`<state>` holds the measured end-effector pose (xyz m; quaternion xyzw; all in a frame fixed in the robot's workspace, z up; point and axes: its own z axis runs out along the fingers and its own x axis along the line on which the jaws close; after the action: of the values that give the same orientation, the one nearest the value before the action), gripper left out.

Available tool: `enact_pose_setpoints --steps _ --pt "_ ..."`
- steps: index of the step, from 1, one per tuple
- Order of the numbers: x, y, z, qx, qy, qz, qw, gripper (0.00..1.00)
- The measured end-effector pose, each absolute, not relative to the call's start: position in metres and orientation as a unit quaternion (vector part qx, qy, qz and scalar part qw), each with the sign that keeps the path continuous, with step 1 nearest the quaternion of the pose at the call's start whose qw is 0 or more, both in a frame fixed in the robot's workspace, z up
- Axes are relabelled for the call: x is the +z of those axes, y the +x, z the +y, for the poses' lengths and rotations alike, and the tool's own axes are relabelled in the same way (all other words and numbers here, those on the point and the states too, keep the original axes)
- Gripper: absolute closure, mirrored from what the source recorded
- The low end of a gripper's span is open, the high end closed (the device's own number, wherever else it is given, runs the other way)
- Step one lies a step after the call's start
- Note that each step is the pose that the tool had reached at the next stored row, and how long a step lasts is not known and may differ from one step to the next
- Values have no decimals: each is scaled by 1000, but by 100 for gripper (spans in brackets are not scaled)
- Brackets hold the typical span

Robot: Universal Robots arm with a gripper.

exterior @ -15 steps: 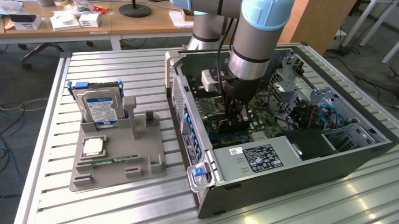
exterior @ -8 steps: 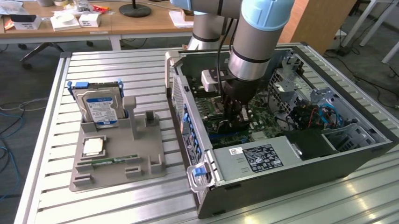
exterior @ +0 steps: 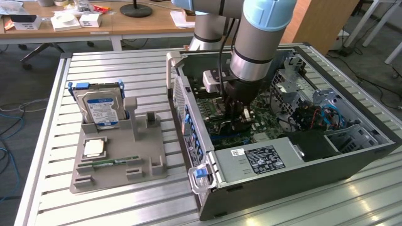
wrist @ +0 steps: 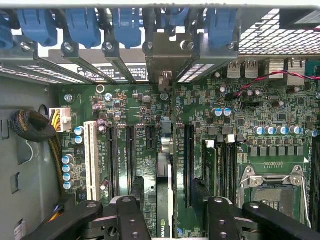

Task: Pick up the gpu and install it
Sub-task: 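Insert the gpu into the slot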

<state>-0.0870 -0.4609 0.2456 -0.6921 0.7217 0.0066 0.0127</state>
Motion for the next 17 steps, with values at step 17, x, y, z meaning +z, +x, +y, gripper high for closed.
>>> enact_pose_setpoints --steps 17 --pt "262 -87 -461 8 -692 722 14 36"
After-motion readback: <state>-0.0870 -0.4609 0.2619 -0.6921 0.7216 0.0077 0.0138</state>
